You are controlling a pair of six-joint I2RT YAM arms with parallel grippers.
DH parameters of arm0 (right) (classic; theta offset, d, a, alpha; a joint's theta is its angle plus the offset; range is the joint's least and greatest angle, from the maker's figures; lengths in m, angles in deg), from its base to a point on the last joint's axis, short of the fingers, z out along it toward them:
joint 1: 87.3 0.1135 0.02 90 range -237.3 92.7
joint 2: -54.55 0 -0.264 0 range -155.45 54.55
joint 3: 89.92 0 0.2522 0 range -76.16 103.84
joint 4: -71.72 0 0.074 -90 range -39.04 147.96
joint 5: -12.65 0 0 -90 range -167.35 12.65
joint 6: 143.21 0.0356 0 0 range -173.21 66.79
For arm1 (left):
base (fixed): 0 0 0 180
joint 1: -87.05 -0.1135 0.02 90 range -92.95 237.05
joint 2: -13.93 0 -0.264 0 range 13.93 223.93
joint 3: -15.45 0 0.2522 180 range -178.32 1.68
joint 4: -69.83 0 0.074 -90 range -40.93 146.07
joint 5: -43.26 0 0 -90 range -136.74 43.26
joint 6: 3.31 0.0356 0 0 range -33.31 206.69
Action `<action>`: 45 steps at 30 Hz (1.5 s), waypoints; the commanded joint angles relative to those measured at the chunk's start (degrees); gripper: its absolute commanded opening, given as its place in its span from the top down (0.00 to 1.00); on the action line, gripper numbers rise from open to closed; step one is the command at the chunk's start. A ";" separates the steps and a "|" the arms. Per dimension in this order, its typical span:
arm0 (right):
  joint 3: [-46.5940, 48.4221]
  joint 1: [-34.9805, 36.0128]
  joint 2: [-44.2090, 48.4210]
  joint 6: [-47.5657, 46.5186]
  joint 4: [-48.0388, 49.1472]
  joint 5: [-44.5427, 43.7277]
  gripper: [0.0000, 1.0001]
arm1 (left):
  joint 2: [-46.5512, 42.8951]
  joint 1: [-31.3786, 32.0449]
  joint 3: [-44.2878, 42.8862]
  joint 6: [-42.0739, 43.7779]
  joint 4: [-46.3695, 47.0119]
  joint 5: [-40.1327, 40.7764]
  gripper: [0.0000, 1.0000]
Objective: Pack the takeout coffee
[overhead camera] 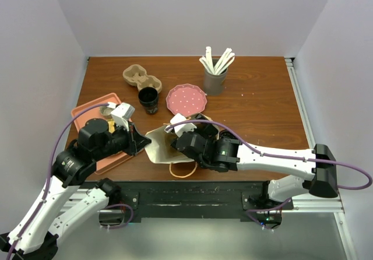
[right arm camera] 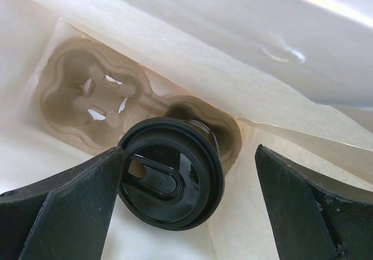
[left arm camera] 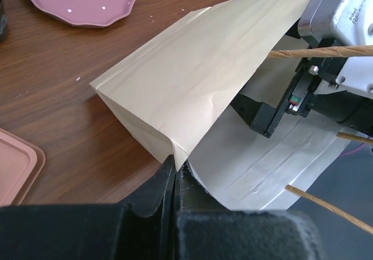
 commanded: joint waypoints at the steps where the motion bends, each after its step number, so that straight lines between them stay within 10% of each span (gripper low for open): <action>1: 1.83 -0.87 2.61 2.20 1.02 -2.38 0.01 | 0.39 -0.19 -2.27 2.55 -2.02 2.46 1.00; 45: 6.57 -0.87 4.89 7.48 6.30 16.25 0.10 | 5.57 -0.19 -10.44 5.37 -10.20 5.72 1.00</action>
